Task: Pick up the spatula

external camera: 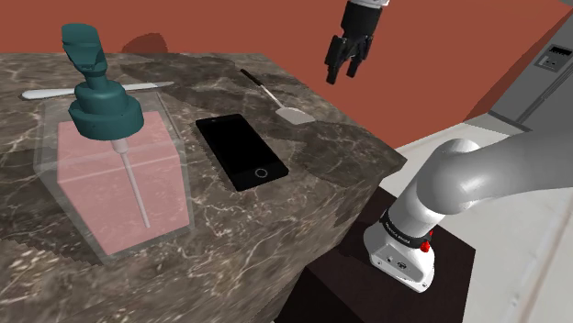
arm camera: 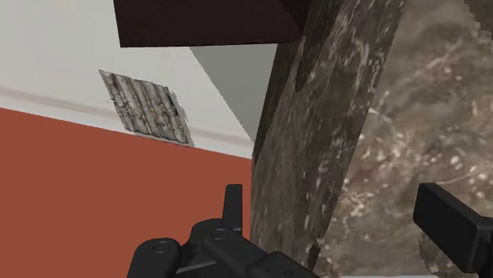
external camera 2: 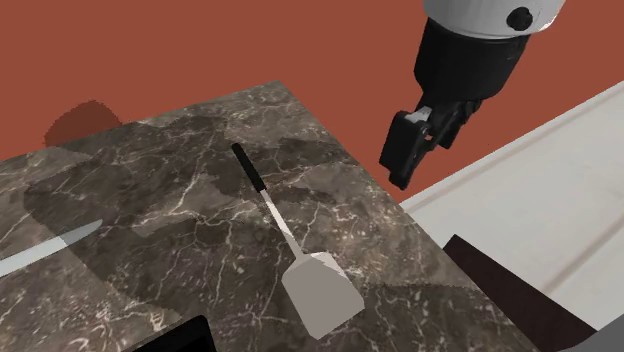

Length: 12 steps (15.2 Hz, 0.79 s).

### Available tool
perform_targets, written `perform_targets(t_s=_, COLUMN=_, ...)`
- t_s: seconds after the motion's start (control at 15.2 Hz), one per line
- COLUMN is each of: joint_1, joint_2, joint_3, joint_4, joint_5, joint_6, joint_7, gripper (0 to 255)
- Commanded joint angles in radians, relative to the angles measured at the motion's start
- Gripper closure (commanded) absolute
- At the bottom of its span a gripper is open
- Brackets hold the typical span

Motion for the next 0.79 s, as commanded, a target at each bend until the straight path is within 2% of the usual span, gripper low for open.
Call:
perform_targets(t_s=0.0, joint_1=0.004, joint_2=0.043, joint_3=0.043, joint_4=0.03, joint_5=0.028, joint_6=0.024, joint_7=0.073, gripper=0)
perform_targets(t_s=0.4, joint_1=0.004, joint_2=0.177, joint_3=0.167, joint_4=0.136, joint_5=0.079, joint_6=0.09, joint_7=0.278, gripper=0)
perform_targets(t_s=0.73, joint_1=-0.005, joint_2=0.318, joint_3=0.265, joint_4=0.262, joint_5=0.078, joint_6=0.134, joint_7=0.453, gripper=0)
